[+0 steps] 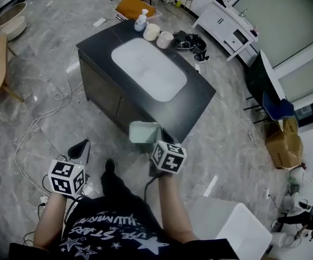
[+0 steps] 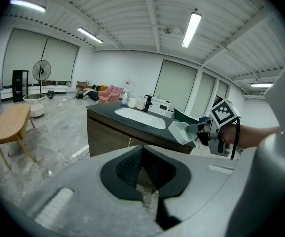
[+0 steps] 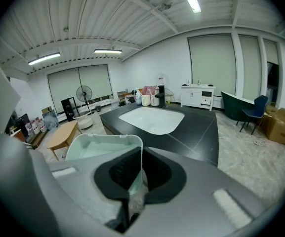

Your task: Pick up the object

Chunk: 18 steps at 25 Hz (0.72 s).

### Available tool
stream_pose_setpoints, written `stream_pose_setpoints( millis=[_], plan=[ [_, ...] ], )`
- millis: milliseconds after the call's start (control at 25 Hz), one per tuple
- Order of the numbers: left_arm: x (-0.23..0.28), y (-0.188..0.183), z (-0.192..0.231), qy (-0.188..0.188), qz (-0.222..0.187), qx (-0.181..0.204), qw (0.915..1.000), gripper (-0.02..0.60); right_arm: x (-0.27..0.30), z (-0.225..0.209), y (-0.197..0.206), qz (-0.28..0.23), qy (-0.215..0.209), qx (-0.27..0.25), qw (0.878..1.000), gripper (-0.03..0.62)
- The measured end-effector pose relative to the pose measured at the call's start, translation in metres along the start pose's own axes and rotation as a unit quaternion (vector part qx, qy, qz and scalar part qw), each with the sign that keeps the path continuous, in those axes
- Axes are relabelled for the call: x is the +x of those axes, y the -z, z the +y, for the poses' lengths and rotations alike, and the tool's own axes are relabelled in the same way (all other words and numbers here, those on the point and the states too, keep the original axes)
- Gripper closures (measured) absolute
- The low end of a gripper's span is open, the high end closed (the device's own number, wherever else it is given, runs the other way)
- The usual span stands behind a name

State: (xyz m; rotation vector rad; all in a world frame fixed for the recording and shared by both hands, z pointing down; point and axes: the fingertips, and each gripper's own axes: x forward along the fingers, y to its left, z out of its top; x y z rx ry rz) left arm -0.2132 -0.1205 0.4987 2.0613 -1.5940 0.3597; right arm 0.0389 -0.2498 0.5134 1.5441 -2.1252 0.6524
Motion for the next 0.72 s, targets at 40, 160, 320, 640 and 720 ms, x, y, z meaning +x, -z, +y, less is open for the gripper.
stream_pose_setpoints(
  millis=[40, 160, 320, 640, 720],
  plan=[
    [-0.008, 0.004, 0.0, -0.003, -0.002, -0.001, 1.0, 0.574, -0.006, 0.004, 0.003, -0.002, -0.002, -0.002, 1.0, 0.583],
    [-0.031, 0.013, -0.001, -0.013, -0.01, -0.003, 0.9999, 0.574, -0.022, 0.013, 0.008, -0.009, -0.009, -0.008, 1.0, 0.583],
    [-0.062, 0.026, -0.004, -0.025, -0.022, -0.005, 0.9995, 0.574, -0.043, 0.027, 0.022, -0.015, -0.02, -0.014, 1.0, 0.583],
    [-0.132, 0.055, -0.015, -0.046, -0.035, 0.004, 0.9983, 0.574, -0.103, 0.047, 0.054, -0.024, -0.038, -0.024, 0.999, 0.583],
    [-0.15, 0.06, -0.02, -0.051, -0.041, 0.003, 0.9978, 0.574, -0.121, 0.048, 0.06, -0.028, -0.038, -0.026, 0.999, 0.583]
  ],
)
